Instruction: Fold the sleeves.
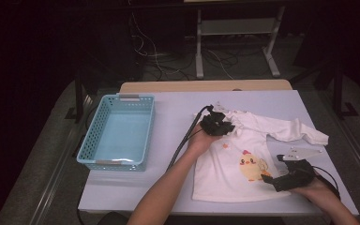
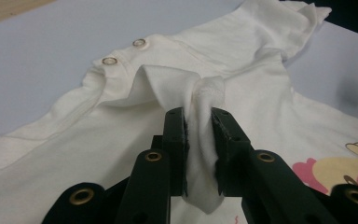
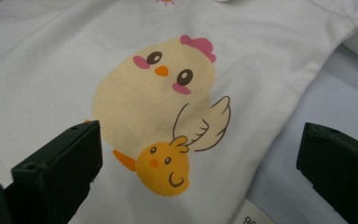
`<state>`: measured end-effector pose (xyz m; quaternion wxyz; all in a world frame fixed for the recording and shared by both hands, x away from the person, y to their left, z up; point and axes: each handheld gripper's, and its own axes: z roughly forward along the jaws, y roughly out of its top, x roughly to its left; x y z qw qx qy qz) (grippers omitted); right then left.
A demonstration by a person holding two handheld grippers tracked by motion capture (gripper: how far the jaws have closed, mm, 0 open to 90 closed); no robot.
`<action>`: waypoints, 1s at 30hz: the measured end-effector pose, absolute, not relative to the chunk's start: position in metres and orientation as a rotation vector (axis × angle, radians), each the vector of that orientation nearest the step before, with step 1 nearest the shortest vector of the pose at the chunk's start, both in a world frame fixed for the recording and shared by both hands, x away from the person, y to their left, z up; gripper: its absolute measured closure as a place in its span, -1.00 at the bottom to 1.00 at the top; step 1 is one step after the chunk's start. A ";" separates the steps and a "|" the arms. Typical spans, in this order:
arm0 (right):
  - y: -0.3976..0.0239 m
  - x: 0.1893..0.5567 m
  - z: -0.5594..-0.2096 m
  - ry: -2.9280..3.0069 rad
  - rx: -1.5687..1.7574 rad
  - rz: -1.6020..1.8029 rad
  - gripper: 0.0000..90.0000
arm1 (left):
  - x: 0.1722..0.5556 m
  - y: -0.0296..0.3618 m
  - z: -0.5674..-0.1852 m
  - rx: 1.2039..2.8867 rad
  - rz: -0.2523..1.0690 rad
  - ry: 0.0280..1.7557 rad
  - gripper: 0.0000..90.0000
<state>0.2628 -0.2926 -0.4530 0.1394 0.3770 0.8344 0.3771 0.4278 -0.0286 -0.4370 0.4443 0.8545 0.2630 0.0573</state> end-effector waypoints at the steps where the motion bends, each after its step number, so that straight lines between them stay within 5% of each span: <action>1: -0.293 0.263 -0.453 2.412 1.089 1.090 -1.00 | 0.428 -0.029 -0.437 2.118 0.142 0.652 0.63; 12: -0.293 0.262 -0.453 2.411 1.095 1.091 -1.00 | 0.427 -0.016 -0.433 2.125 0.145 0.736 -0.01; 21: -0.292 0.261 -0.452 2.412 1.090 1.086 -1.00 | 0.412 0.026 -0.419 2.123 0.197 0.794 -0.08; 30: -0.292 0.261 -0.452 2.409 1.093 1.086 -1.00 | 0.399 0.058 -0.429 2.133 0.230 0.911 0.15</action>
